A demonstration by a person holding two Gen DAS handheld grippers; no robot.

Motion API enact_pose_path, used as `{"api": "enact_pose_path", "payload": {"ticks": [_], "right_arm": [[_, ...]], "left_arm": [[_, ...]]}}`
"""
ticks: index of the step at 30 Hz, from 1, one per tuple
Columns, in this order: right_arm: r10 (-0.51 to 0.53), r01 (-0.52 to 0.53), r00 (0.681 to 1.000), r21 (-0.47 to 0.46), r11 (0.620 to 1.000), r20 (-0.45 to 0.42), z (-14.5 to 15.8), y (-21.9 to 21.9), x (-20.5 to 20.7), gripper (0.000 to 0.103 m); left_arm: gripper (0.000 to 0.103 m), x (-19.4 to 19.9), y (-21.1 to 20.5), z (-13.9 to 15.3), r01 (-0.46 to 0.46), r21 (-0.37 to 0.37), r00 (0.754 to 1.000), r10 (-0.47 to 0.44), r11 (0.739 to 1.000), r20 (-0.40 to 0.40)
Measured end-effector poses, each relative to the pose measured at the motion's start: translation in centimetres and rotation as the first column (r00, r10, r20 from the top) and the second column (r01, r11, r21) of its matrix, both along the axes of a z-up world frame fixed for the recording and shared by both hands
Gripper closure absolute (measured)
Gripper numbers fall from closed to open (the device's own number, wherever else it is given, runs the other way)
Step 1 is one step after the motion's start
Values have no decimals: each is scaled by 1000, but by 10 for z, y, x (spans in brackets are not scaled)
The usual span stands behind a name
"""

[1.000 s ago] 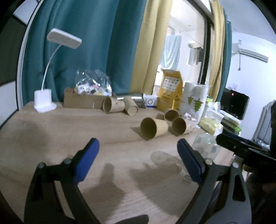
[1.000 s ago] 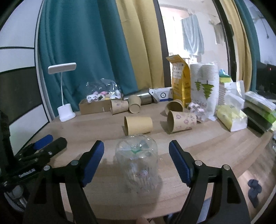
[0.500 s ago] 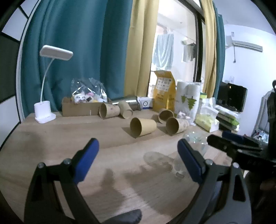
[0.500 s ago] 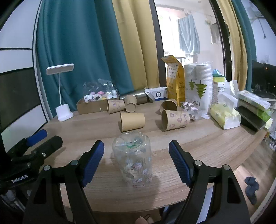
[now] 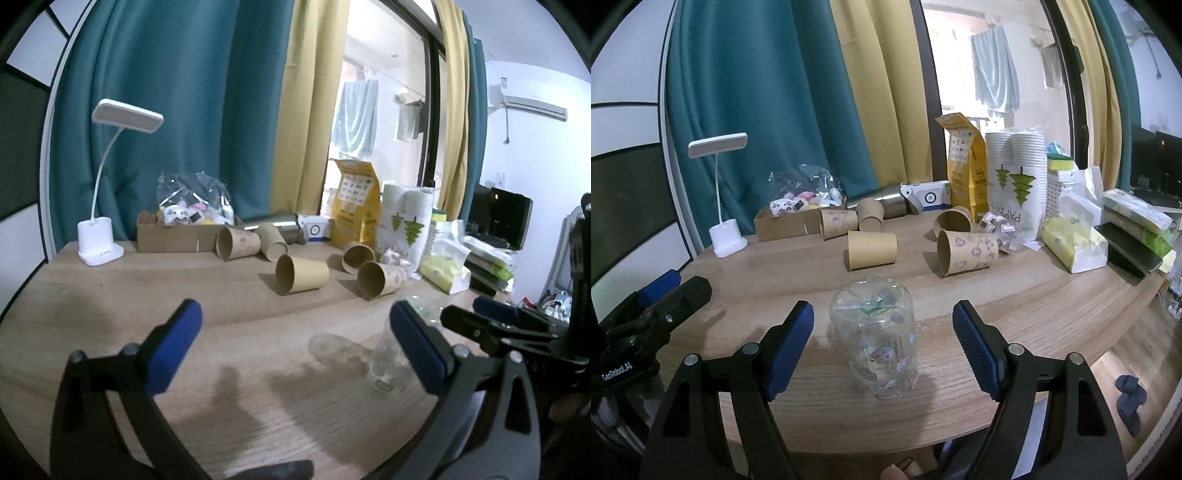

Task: Flip cup upside down

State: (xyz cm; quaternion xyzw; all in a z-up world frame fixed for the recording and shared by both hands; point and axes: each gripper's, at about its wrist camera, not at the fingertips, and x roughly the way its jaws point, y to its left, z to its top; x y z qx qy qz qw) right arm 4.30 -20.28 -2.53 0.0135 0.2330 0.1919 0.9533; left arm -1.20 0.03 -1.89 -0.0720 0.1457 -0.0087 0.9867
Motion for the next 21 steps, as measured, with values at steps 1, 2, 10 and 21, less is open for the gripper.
{"api": "enact_pose_path", "payload": {"ticks": [1, 2, 10, 21], "right_arm": [[0, 0, 1000, 0, 1000, 0, 0, 0, 0, 23], [-1, 1, 1000, 0, 1000, 0, 0, 0, 0, 23], [1, -1, 1000, 2, 1000, 1, 0, -1, 0, 23], [2, -2, 1000, 2, 1000, -1, 0, -1, 0, 23]], "left_arm": [[0, 0, 0, 0, -1, 3, 1000, 1, 1000, 1], [0, 0, 0, 0, -1, 2, 1000, 1, 1000, 0], [0, 1, -2, 0, 2, 3, 1000, -2, 1000, -6], [0, 2, -4, -1, 5, 4, 1000, -5, 1000, -14]]}}
